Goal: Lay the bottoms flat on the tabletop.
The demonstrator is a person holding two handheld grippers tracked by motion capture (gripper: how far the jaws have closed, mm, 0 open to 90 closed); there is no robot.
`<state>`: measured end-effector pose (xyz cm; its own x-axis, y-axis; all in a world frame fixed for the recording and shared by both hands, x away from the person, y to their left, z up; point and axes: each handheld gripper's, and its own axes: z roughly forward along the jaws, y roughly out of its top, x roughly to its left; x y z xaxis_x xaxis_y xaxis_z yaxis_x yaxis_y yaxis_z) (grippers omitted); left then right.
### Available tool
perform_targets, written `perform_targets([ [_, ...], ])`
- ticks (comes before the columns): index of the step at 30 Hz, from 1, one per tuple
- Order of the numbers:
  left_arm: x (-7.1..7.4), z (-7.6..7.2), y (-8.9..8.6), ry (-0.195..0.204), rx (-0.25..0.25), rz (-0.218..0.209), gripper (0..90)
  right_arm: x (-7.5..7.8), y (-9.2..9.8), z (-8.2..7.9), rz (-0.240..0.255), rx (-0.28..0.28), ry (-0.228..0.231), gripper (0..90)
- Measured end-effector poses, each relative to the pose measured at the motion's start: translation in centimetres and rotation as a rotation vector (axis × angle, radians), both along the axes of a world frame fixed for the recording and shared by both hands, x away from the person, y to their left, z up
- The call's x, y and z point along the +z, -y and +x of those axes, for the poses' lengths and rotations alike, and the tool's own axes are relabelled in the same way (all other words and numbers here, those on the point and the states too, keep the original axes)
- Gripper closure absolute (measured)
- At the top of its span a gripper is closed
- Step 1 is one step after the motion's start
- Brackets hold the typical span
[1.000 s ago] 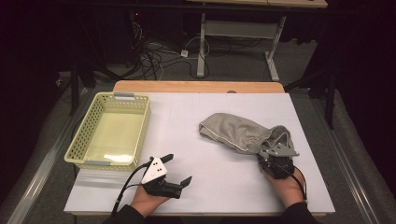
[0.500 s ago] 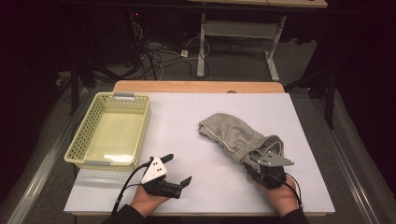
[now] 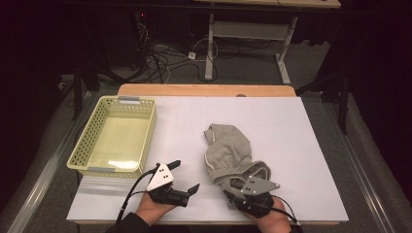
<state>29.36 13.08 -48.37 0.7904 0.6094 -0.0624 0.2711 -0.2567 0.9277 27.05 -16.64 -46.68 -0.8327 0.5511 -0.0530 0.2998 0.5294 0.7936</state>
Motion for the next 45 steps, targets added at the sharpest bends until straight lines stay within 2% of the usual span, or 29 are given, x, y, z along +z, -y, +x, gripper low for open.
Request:
perform_targets([
  [2,0.0,0.0,0.0,0.001,0.000,0.001,0.0,-0.1,-0.9,-0.4,-0.041,0.025,0.016,65.9],
  [3,0.0,0.0,0.0,0.003,0.001,0.002,0.0,0.1,-1.0,-0.5,-0.035,0.025,0.020,59.9],
  [6,0.0,-0.1,0.0,0.006,0.000,0.003,0.0,1.3,-0.9,-0.8,0.026,0.022,0.042,50.9],
  [8,0.0,0.0,0.0,0.006,0.001,0.003,0.0,2.4,-0.5,-0.9,0.059,0.014,0.084,49.9],
  [10,0.0,-0.1,0.0,0.006,0.001,0.004,0.0,3.2,-0.2,-0.8,0.058,-0.012,0.142,48.5],
  [12,0.0,-0.1,0.0,0.006,0.002,0.005,0.0,3.5,0.1,-0.4,0.047,-0.040,0.169,47.7],
  [14,0.0,0.0,0.1,0.005,0.003,0.005,0.0,3.2,0.2,0.4,0.034,-0.065,0.173,46.8],
  [16,0.0,0.0,0.1,0.004,0.003,0.005,0.0,2.7,0.0,1.1,-0.019,-0.075,0.164,46.5],
  [18,0.0,0.0,0.1,0.004,0.003,0.005,0.0,1.8,-0.5,1.7,-0.074,-0.064,0.118,43.5],
  [19,0.0,0.0,0.1,0.004,0.003,0.005,0.0,1.3,-0.6,1.9,-0.097,-0.062,0.109,43.7],
  [21,0.0,0.0,0.1,0.005,0.003,0.005,0.0,0.8,-0.7,2.1,-0.121,-0.070,0.104,52.6],
  [24,0.0,-0.1,0.1,0.008,0.004,0.005,0.0,1.0,0.1,2.4,-0.067,-0.089,0.104,74.2],
  [26,0.0,-0.1,0.1,0.009,0.003,0.005,0.0,1.5,1.0,2.6,-0.023,-0.110,0.115,81.9],
  [29,0.0,-0.1,0.1,0.007,0.003,0.005,0.0,2.2,2.5,3.0,0.042,-0.155,0.135,83.5],
  [32,0.0,-0.1,0.0,0.007,0.003,0.004,0.0,2.6,4.6,3.8,0.092,-0.236,0.148,83.7],
  [35,0.0,0.0,0.0,0.005,0.003,0.003,0.0,2.5,7.6,4.7,0.114,-0.345,0.157,83.8],
  [41,0.0,0.0,0.0,0.001,0.005,0.000,0.0,1.4,14.7,5.8,0.146,-0.571,0.132,83.8],
  [43,0.0,0.0,0.0,0.001,0.005,0.002,0.0,1.0,16.7,5.8,0.156,-0.628,0.121,83.9],
  [45,0.0,0.0,0.0,-0.001,0.007,0.001,0.0,0.6,18.0,5.8,0.156,-0.662,0.105,83.8],
])
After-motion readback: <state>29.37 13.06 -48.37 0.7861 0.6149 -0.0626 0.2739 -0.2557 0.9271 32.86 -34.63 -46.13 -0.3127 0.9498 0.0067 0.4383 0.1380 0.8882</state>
